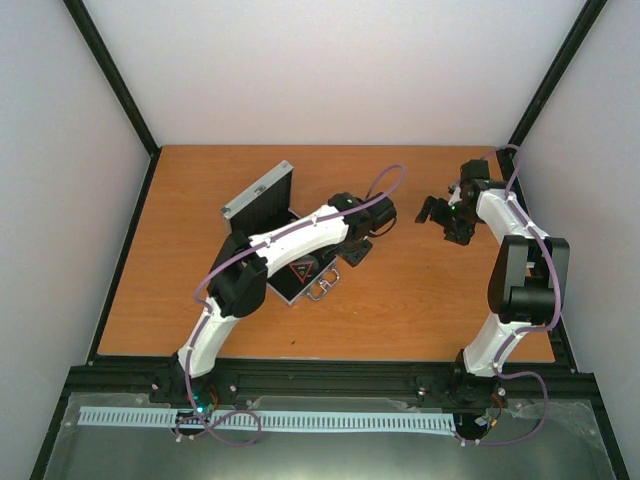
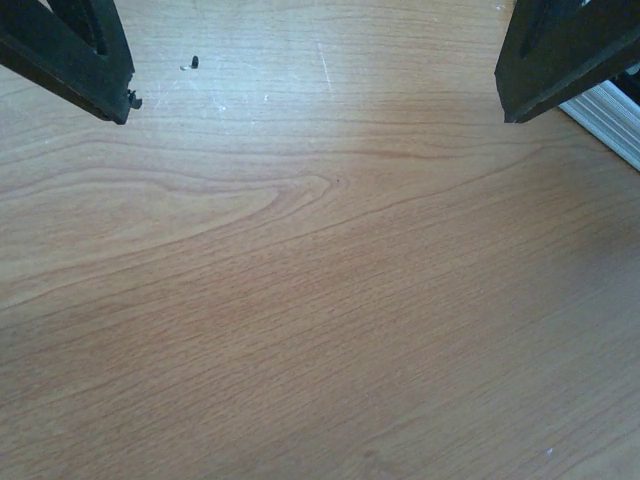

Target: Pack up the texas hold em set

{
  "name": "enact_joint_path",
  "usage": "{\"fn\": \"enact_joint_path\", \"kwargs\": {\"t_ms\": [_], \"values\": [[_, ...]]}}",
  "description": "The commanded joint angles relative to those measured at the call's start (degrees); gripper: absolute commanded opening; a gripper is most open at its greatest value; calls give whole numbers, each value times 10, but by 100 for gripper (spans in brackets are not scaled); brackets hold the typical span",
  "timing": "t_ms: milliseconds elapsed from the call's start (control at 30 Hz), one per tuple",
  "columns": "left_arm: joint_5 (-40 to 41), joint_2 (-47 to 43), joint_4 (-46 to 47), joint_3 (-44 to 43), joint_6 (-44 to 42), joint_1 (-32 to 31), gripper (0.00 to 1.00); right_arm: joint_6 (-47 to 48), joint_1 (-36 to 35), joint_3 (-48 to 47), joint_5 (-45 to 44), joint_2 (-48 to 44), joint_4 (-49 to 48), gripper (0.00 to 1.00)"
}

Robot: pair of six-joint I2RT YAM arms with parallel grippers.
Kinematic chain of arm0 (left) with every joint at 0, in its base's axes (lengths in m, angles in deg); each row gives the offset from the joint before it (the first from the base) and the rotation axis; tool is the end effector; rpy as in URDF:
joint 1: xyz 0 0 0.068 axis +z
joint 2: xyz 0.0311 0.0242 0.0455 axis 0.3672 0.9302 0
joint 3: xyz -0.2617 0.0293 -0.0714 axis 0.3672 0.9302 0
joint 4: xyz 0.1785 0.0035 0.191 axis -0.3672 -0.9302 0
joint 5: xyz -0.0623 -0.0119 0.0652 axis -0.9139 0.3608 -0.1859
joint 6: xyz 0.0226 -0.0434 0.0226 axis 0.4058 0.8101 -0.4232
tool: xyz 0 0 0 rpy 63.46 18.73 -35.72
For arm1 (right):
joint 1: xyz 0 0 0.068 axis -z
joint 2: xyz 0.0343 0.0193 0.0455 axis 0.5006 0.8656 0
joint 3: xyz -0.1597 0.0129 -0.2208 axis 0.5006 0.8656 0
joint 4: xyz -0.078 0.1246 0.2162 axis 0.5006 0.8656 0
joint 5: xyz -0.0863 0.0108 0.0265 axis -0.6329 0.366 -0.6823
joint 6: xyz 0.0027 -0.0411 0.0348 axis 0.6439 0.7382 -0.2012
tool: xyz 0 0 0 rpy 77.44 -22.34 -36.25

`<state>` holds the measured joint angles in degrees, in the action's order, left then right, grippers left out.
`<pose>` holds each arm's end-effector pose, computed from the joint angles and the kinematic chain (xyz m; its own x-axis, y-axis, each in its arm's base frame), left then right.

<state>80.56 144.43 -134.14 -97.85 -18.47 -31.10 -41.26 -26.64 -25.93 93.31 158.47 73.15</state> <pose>0.2845 -0.3565 0.2245 -0.7589 0.6075 -0.2347 0.5666 0.7935 0.2220 0.3529 -0.0091 0.2188 -0.9102 0.3766 -0.1725 0.2854 0.8719 0.3979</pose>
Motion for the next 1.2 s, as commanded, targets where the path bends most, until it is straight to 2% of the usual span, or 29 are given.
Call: {"fn": "enact_joint_path", "kwargs": {"t_ms": [0,433,867,1033,1167], "values": [[26,-55,5,42,17,15,42,-4,6,6,11,-18,-6,100],[22,-123,58,178,37,53,42,-4,5,16,16,-23,-8,100],[18,-123,118,271,37,96,43,-1,6,20,17,-22,-8,100],[8,-107,133,278,37,97,51,-1,6,20,17,-20,-8,100],[4,-106,138,274,36,97,61,-1,5,20,16,-20,-8,100]]}}
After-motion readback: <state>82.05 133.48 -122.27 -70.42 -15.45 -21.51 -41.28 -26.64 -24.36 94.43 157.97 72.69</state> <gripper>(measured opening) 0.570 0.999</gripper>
